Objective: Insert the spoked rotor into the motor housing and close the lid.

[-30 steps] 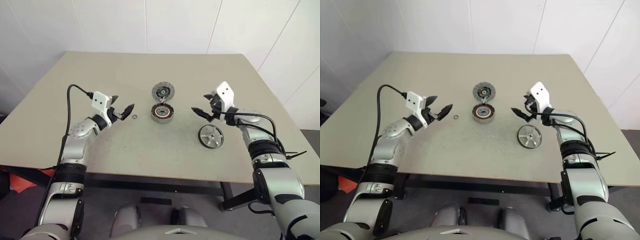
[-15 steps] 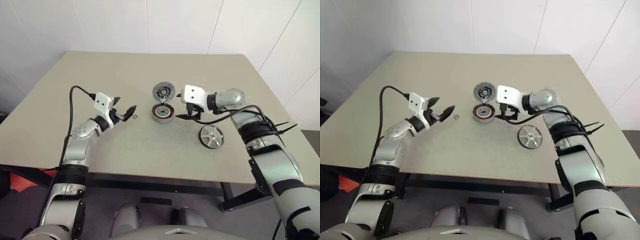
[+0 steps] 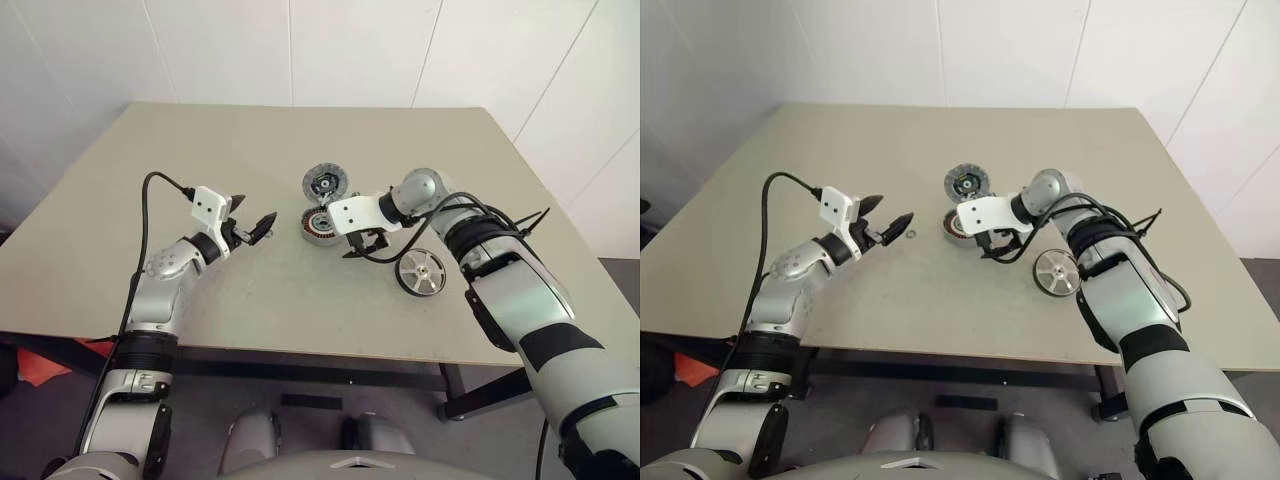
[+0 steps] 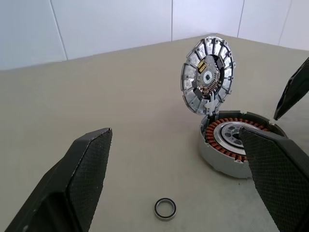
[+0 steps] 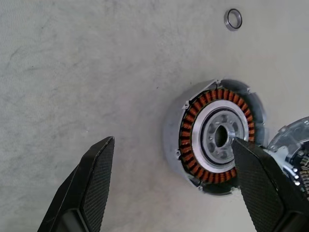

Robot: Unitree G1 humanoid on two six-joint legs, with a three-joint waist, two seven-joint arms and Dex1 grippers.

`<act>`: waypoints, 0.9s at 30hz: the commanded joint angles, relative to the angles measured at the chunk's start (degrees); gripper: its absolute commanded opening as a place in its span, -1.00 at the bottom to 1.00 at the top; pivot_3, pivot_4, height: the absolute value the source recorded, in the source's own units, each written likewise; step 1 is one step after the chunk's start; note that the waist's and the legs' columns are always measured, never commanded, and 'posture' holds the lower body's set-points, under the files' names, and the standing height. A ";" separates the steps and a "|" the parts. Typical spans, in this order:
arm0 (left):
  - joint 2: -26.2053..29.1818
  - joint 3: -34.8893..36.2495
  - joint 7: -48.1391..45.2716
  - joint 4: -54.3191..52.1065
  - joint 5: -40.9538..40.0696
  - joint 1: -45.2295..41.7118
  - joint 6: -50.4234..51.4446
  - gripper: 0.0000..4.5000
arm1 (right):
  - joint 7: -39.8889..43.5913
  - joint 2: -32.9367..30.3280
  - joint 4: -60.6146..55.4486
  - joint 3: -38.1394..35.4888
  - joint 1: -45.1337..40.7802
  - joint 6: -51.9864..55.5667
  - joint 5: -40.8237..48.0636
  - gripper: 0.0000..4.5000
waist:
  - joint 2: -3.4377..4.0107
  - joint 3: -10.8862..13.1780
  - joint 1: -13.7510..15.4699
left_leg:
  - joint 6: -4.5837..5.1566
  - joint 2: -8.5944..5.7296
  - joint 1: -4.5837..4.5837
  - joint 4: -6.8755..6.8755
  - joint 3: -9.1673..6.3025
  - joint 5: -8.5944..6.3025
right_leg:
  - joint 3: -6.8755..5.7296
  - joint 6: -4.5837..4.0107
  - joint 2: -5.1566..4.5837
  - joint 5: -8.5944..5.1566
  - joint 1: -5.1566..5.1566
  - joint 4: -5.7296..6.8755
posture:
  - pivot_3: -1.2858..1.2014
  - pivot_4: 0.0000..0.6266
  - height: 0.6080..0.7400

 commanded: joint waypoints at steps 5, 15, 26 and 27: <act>-0.27 -0.27 0.82 -4.29 -0.10 1.55 0.51 0.99 | -3.87 3.53 5.16 -0.14 -5.07 -0.60 -2.61 0.94 | 0.02 0.01 -0.04 | -0.05 0.01 0.00 0.00 0.00 -0.03 | 0.00 -0.01 0.00 0.00 -0.02 0.03 | 0.03 -1.00 1.00; -0.74 -1.73 1.49 -8.66 -0.07 4.18 2.65 0.99 | -12.00 6.31 9.53 0.14 -6.76 4.54 -6.35 0.94 | 0.05 0.03 -0.07 | -0.12 0.02 0.00 0.00 0.00 -0.04 | 0.00 -0.03 0.01 -0.02 -0.03 0.08 | 0.03 -1.00 1.00; -0.31 -1.62 2.07 -10.47 -0.07 4.81 3.97 0.99 | -13.27 7.43 10.59 0.13 -5.08 5.44 -8.62 0.94 | 0.07 0.04 -0.34 | -0.16 0.03 0.02 0.00 0.00 -0.03 | 0.00 -0.04 0.01 -0.02 -0.04 0.11 | 0.03 -1.00 1.00; -0.28 -1.60 2.09 -10.56 -0.08 4.86 4.01 0.99 | -13.41 7.68 10.63 0.04 -5.00 5.61 -8.64 0.94 | 0.07 0.05 -0.48 | -0.16 0.03 0.02 0.00 0.00 -0.03 | 0.00 -0.04 0.01 -0.02 -0.04 0.11 | 0.03 -1.00 1.00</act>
